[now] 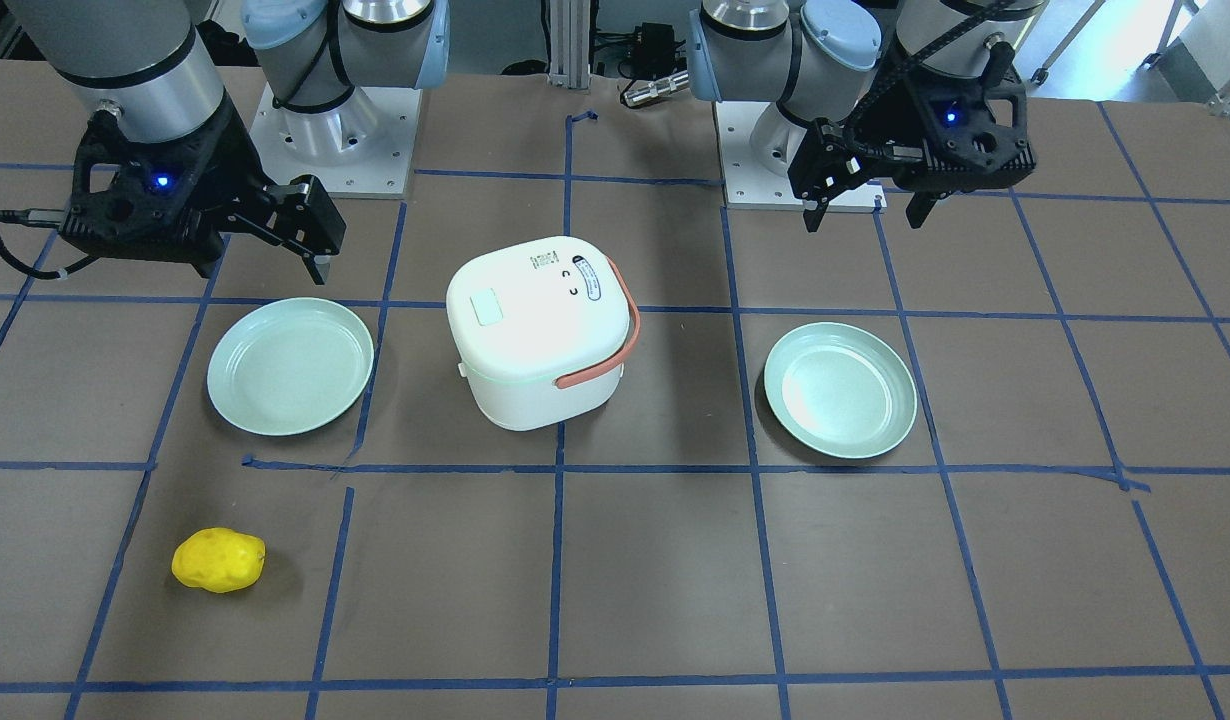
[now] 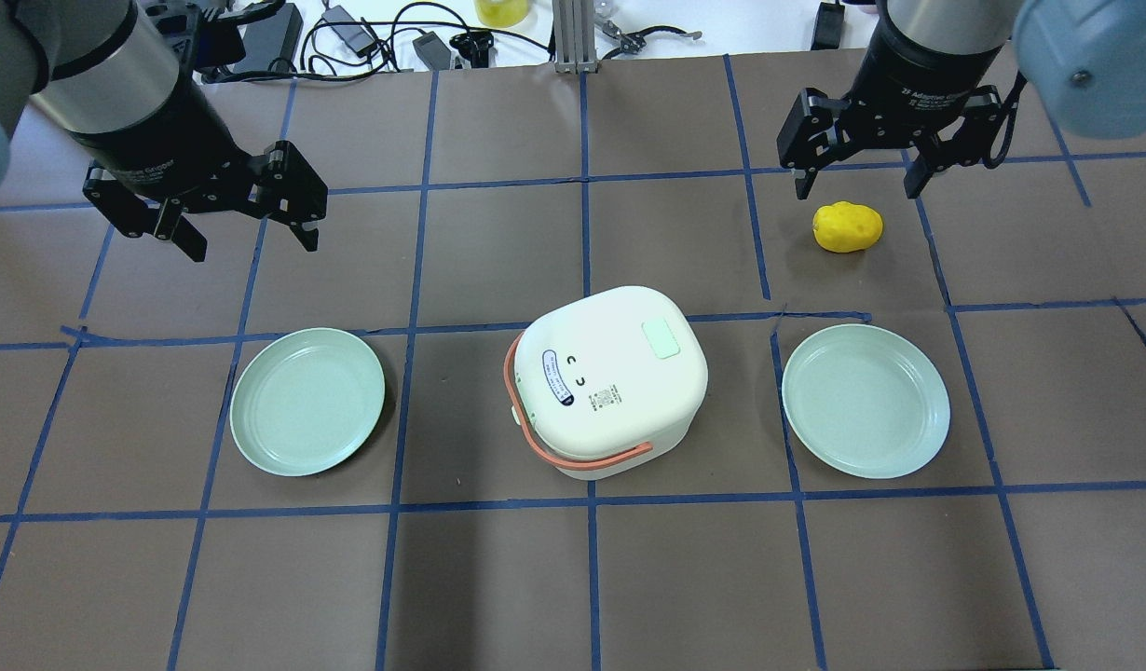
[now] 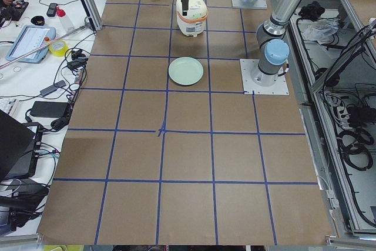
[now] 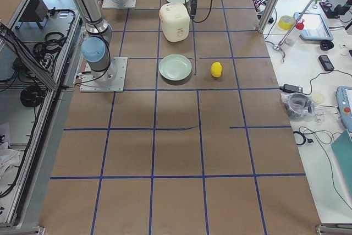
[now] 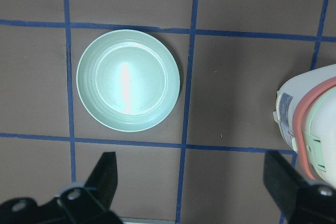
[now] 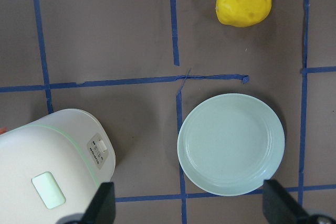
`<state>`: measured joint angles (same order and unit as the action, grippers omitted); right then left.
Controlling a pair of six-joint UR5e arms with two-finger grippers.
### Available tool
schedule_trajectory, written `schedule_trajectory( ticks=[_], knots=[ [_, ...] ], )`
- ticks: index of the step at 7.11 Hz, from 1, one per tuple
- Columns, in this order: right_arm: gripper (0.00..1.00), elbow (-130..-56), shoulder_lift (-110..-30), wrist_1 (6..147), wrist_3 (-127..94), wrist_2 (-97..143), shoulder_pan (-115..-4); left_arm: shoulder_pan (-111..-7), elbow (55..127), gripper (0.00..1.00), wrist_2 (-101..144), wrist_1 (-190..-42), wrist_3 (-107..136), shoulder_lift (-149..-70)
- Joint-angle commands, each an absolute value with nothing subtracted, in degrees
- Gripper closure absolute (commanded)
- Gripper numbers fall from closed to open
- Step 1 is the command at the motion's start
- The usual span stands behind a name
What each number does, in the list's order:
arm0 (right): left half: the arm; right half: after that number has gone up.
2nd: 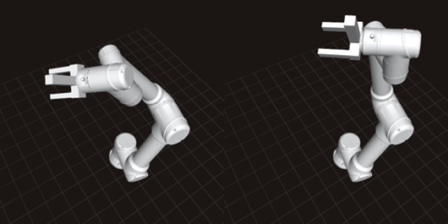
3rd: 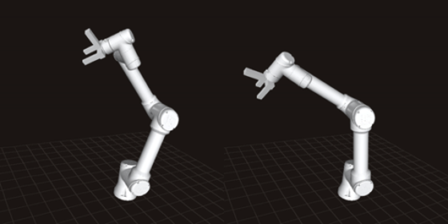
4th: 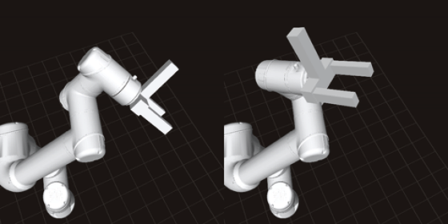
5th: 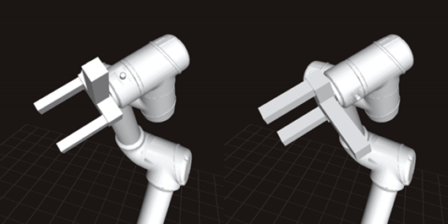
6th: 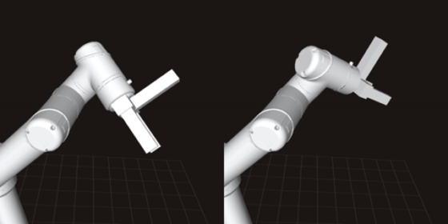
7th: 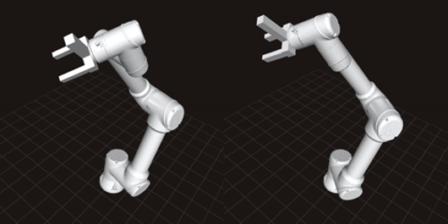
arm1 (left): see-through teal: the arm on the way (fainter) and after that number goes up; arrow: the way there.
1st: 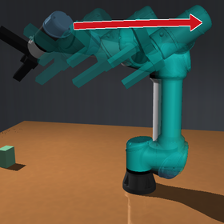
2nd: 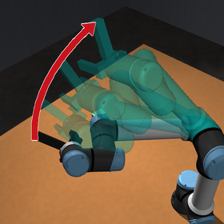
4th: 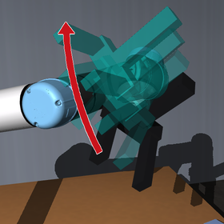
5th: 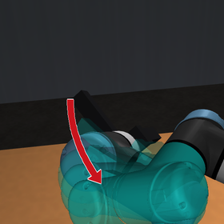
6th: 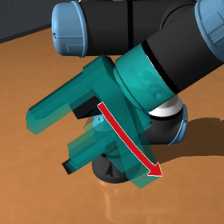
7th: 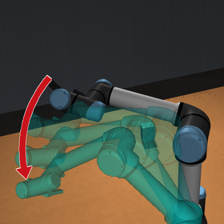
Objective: Press rice cooker button
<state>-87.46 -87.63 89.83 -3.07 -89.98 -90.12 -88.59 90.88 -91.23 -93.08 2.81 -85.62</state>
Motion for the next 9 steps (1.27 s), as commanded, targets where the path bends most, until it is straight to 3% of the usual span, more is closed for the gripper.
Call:
schedule_trajectory(
  ticks=[1,9],
  knots=[
    [0.00,-87.54,-87.63,90.00,-3.08,-90.00,-90.09,-88.59,90.88,0.00,-91.23,-93.08,2.81,-85.61],
    [0.00,-87.28,-87.36,90.18,-2.55,-90.70,-90.09,-88.59,90.88,0.00,-91.23,-93.08,2.81,-85.61]
  ],
)
